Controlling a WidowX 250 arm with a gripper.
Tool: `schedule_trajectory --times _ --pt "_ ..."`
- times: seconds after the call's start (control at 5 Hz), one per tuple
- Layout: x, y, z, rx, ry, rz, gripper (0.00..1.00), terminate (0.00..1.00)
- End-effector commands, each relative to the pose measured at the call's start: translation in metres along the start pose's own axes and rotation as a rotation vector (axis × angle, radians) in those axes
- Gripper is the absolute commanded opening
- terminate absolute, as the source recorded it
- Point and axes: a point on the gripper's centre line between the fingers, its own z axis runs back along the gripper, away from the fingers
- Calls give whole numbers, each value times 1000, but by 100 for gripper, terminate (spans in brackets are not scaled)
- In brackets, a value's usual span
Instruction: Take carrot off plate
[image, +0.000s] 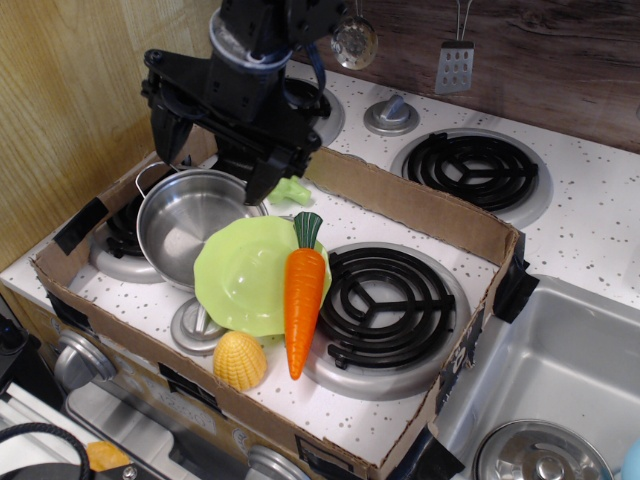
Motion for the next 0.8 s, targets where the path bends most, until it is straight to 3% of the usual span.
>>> schedule_trajectory --times 0.0,0.2,0.4,0.6 --pt "2 -25 14 -199 -30 234 100 0" --pt "-2 -41 7 -222 -101 248 100 0" --pt "-12 -57 1 -288 -95 308 100 0" --pt "-18 -64 -20 -302 -111 320 100 0"
